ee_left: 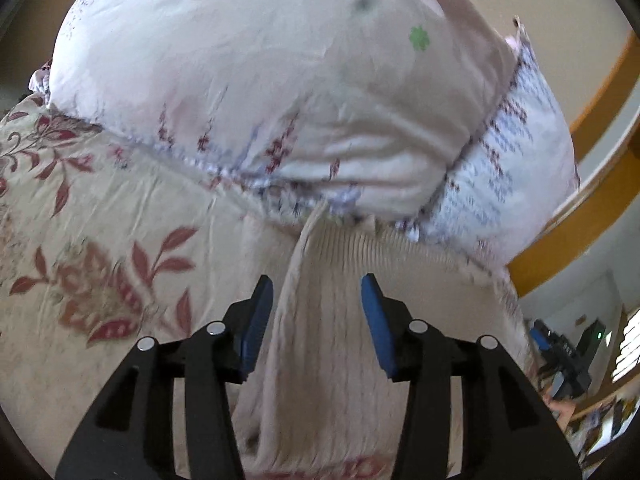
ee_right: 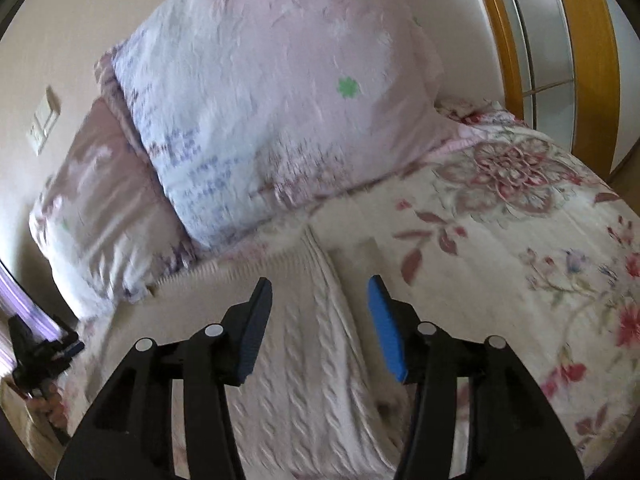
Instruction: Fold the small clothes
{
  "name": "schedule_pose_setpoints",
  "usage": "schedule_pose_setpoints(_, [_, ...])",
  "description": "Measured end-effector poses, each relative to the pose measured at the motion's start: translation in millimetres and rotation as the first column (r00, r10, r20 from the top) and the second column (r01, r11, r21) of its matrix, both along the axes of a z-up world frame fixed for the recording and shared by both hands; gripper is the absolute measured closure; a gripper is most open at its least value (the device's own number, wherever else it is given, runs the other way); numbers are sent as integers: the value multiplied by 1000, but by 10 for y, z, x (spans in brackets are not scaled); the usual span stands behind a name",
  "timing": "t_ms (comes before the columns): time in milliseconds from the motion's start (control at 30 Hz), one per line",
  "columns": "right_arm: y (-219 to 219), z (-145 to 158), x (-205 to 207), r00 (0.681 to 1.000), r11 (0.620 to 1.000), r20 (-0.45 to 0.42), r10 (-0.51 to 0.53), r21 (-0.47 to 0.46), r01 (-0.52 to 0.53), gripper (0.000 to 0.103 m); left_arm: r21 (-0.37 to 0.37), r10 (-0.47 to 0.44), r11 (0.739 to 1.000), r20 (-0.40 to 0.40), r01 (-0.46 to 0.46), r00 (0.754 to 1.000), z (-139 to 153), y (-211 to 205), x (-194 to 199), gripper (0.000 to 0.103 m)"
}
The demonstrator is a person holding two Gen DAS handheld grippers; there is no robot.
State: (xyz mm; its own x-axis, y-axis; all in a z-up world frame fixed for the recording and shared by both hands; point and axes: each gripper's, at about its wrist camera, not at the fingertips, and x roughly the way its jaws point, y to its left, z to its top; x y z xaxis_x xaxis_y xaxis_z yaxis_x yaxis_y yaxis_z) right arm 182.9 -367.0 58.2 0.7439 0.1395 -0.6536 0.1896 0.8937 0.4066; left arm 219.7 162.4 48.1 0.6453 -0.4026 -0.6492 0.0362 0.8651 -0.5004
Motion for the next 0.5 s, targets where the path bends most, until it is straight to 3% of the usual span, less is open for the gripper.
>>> schedule_pose_setpoints(333, [113,-301,-127,992,996,-115,53,-68,-61,59,42,-56,997,-70,59,996,-273,-102,-190,58])
schedule_pose_setpoints(433, [176,-374,-119,988,993,-141,64,-91,-78,64,52,-57,997,-89,62,994,-358,-133,-193,63])
schedule_pose_setpoints(500, [219,-399,-127,987,989,-145,67,-124,-86,74,66,-57,996,-90,63,994,-385,-148,-200,72])
